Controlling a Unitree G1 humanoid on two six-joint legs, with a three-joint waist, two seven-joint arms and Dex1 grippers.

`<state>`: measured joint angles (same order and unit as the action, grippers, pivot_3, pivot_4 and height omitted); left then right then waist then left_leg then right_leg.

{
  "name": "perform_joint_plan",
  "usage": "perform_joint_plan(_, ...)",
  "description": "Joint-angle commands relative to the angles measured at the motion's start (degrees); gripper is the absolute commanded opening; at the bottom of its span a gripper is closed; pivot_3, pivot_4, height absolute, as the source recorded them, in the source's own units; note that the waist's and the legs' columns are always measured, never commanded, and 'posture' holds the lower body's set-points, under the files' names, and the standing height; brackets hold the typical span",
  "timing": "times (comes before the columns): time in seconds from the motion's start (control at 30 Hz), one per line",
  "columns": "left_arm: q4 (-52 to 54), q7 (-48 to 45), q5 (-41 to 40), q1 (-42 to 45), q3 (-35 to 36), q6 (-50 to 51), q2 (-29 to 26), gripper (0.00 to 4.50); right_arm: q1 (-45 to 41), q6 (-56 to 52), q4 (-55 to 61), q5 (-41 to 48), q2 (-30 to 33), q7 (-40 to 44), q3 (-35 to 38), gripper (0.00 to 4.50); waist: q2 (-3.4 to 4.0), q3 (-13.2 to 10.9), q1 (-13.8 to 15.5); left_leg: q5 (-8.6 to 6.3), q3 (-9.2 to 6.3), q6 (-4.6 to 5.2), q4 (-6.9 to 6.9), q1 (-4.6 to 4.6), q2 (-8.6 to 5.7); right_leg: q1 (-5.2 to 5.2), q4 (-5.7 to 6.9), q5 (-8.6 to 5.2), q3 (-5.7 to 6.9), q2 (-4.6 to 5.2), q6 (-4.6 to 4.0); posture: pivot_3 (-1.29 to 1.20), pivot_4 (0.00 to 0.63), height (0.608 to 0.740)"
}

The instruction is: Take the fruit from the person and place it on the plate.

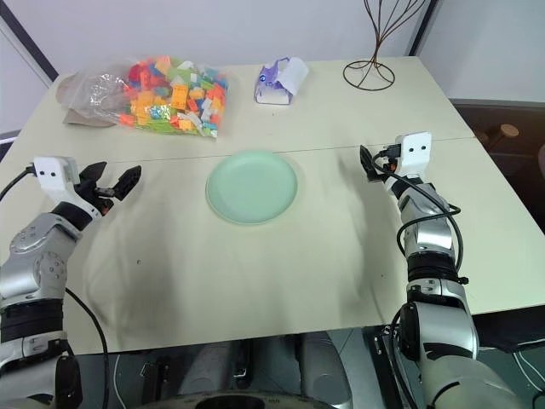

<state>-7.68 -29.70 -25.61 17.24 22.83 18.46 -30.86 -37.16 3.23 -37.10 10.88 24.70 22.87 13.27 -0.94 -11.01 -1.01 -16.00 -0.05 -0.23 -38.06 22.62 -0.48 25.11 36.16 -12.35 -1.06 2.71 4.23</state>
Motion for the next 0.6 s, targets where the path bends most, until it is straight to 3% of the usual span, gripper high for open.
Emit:
perform_joint_plan(0.03,2.81,-0.39,-0.95,-0.34,1.19,-0.16,-0.98,4.50,-1.22,0.89,1.23,0.22,0.13,-0.07,0.22,4.47,0.00,0.00,-0.01,0.00,0.00,0.00,0.00,0.00,0.00,0.00,0.00,0.00,0.00,0.00,0.00,0.00,0.150,0.740)
perform_joint_plan(0.6,2.06,0.87,-0.03,-0.03,1.28,-1.97,-1.19,4.50,-1.04,0.90,1.14,0.20,0.15,-0.18,0.27,4.47,0.00,0.00,0.01,0.00,0.00,0.00,0.00,-0.05,0.00,-0.05,0.00,0.00,0.00,0.00,0.00,0.00,0.150,0.740)
